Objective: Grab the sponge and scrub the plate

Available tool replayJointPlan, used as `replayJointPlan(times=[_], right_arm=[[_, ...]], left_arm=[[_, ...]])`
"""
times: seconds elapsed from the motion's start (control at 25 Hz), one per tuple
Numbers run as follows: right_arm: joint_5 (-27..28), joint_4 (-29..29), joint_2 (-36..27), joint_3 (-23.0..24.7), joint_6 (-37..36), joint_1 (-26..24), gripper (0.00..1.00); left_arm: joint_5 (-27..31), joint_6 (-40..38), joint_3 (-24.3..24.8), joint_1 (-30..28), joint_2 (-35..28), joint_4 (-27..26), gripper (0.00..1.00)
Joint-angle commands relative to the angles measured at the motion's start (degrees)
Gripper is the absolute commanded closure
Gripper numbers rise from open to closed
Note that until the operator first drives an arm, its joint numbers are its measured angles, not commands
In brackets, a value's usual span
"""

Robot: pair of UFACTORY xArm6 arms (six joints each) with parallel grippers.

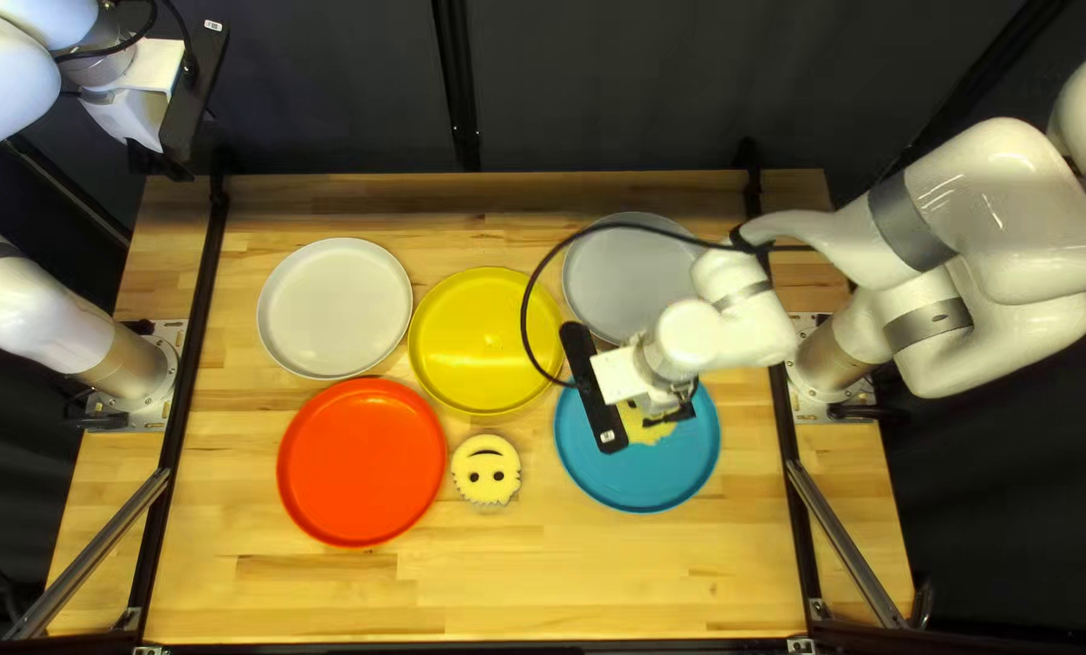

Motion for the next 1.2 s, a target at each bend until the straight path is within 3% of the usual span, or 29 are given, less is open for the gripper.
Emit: replayJointPlan(times=[0.04, 0.32, 0.44, 0.56, 0.72, 1.04, 1.2], right_arm=[[0.26, 0.03, -0.93, 0.27, -0.42, 0.69, 1.00], [-0.01, 0.46, -0.61, 2.25, 6.38, 9.41, 1.00], [2.51, 1.71, -1.14, 2.12, 8.71, 14.75, 1.00], [5.02, 2.75, -1.36, 1.29, 7.55, 16.25, 1.00], [5.58, 3.19, -0.83, 0.57, 2.16, 12.48, 1.00], [-0.20, 6.79, 0.29, 1.56, -19.70, -3.33, 1.00], [-0.48, 8.23, 1.60, 0.50, -24.59, -4.22, 1.00]], left_arm=[[0.00, 0.00, 0.00, 0.00, 0.00, 0.00, 0.00], [0.00, 0.00, 0.00, 0.00, 0.00, 0.00, 0.00], [0.00, 0.00, 0.00, 0.00, 0.00, 0.00, 0.00], [0.00, 0.00, 0.00, 0.00, 0.00, 0.00, 0.00], [0.00, 0.00, 0.00, 0.00, 0.00, 0.00, 0.00], [0.00, 0.00, 0.00, 0.00, 0.00, 0.00, 0.00], [0.00, 0.00, 0.00, 0.00, 0.00, 0.00, 0.00]])
